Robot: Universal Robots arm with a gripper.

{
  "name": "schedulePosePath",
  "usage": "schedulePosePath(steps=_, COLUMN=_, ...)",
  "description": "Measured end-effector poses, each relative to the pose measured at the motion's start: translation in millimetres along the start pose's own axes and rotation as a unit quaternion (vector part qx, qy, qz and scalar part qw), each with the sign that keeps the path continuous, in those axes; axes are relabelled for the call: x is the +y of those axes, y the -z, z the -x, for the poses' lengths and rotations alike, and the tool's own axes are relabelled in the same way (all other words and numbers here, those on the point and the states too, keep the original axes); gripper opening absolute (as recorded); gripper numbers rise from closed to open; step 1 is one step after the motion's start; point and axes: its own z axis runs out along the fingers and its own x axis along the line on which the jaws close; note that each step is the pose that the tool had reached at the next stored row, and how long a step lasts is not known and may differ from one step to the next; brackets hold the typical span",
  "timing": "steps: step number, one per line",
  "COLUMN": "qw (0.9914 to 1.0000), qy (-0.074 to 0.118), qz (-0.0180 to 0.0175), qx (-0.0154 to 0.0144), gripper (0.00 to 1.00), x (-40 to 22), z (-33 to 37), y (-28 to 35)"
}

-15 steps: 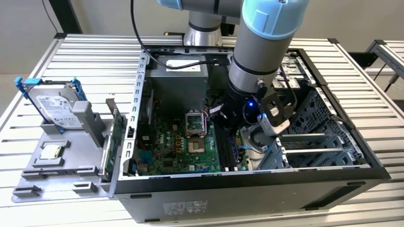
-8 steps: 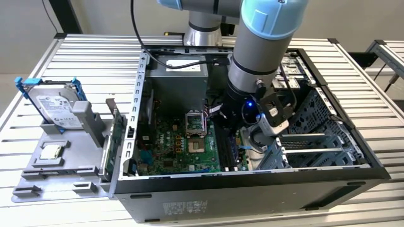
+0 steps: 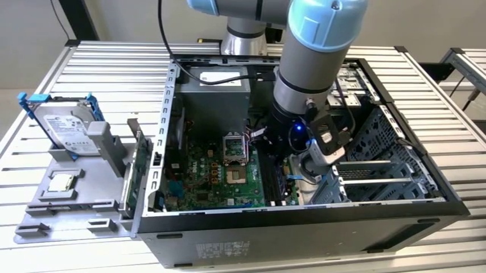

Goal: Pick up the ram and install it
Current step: 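Insert the ram into the slot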

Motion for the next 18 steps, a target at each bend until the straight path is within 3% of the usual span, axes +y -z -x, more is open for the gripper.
schedulePosePath(steps=7, qw=1.00000, qy=0.003, qz=0.0003, qx=0.0000, gripper=0.00, x=-0.4, z=0.4, y=-2.8)
schedulePosePath(steps=13, qw=0.99999, qy=0.003, qz=0.0003, qx=0.0027, gripper=0.00, x=-0.4, z=0.5, y=-2.8)
schedulePosePath(steps=14, qw=0.99999, qy=0.003, qz=0.0007, qx=0.0033, gripper=1.00, x=-0.4, z=0.3, y=-3.0)
schedulePosePath(steps=17, qw=0.99999, qy=0.003, qz=0.0002, qx=0.0045, gripper=1.00, x=-0.5, z=0.4, y=-2.5)
schedulePosePath(steps=18, qw=0.99999, qy=0.002, qz=0.0004, qx=0.0046, gripper=1.00, x=-0.3, z=0.5, y=0.9)
